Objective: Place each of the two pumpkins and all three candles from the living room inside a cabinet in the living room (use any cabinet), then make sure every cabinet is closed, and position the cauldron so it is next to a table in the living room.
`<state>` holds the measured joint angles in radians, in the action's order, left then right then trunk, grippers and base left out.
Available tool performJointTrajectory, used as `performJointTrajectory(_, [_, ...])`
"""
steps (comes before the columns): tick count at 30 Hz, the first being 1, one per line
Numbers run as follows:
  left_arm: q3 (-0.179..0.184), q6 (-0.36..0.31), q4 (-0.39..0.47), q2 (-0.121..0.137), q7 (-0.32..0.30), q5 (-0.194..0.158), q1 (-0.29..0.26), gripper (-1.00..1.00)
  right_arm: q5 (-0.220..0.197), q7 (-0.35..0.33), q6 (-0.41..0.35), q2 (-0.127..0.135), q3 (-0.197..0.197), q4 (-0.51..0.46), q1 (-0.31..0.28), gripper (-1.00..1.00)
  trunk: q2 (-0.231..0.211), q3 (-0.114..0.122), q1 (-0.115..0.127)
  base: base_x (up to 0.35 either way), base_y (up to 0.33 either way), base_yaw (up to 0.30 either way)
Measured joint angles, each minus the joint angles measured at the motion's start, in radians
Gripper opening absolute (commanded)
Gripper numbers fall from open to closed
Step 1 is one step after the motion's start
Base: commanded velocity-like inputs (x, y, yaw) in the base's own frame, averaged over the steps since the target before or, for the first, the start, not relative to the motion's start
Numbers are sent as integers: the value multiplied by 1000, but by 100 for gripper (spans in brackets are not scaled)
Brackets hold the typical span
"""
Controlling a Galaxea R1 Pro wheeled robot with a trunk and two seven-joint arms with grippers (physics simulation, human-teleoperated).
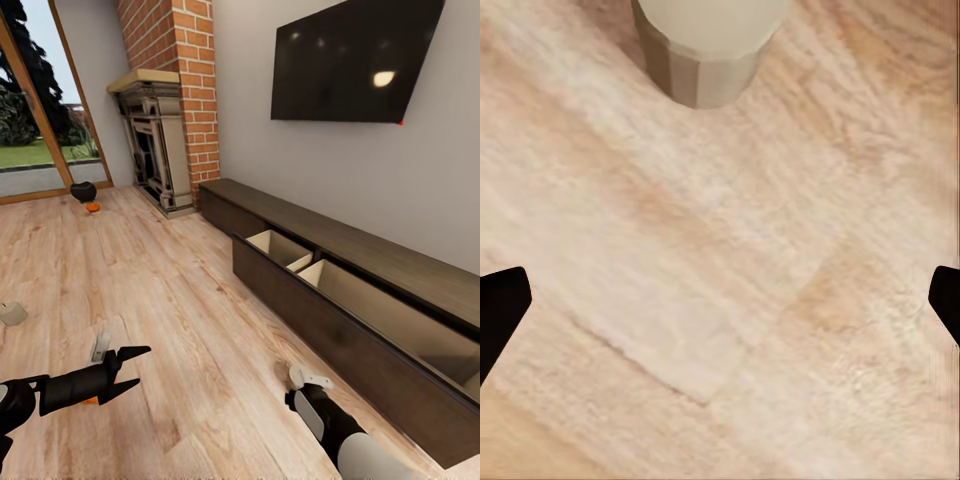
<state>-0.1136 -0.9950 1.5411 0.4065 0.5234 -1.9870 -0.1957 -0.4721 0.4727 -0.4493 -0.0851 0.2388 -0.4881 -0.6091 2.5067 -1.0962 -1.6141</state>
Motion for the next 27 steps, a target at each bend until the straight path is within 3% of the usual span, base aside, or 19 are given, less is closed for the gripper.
performJointTrajectory(6, [2,0,0,0,0,-4,0,100,-2,-10,73,0,-2,86,-28,100,1,-23,-3,0,0,0])
performJointTrajectory(18, [10,0,-1,-1,0,-4,0,100,-1,-12,83,3,-2,93,-30,100,4,-70,-8,0,0,0])
performJointTrajectory(27, [10,0,-1,-2,0,-4,0,100,-3,-35,165,7,-2,96,-30,100,6,-104,-12,0,0,0])
